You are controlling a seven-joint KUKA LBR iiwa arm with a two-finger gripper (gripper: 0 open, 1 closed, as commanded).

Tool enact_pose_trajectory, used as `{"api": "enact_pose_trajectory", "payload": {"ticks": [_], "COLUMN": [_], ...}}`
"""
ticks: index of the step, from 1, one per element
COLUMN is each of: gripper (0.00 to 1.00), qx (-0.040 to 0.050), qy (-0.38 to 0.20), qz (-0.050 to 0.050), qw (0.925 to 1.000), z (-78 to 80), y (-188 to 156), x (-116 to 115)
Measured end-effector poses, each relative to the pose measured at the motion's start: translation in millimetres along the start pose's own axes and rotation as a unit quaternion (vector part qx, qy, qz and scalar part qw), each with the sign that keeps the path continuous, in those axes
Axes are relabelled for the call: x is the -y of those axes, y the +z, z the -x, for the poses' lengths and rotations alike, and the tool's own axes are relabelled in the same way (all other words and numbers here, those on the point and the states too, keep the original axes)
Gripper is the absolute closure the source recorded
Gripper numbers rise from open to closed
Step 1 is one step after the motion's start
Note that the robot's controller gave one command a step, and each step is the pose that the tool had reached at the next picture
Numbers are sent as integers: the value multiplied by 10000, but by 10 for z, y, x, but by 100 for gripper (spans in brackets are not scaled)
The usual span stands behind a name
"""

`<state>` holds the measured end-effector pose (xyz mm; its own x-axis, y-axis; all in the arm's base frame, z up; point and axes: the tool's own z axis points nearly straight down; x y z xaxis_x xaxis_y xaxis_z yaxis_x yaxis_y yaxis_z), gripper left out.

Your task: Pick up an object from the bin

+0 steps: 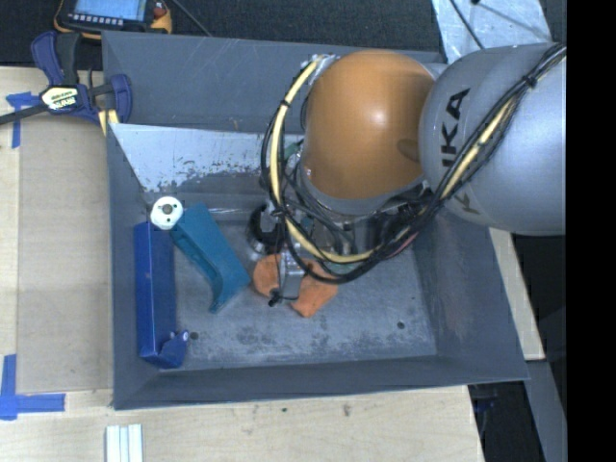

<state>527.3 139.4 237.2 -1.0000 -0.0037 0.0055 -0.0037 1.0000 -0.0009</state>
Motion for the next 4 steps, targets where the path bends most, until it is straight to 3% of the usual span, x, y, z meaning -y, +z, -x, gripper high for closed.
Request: {"api": "enact_pose_trajectory", "payload": {"ticks": [1,2,3,4], "gripper": [0,0,0,0], "qx": [41,79,23,64], "qy": [17,257,205,-154], "qz": [9,22,-10,9], "qw": [10000,9996,9998,9999], "z": [14,196,501,427], "y": [-48,404,680,1128], "x": [9,375,502,198]}}
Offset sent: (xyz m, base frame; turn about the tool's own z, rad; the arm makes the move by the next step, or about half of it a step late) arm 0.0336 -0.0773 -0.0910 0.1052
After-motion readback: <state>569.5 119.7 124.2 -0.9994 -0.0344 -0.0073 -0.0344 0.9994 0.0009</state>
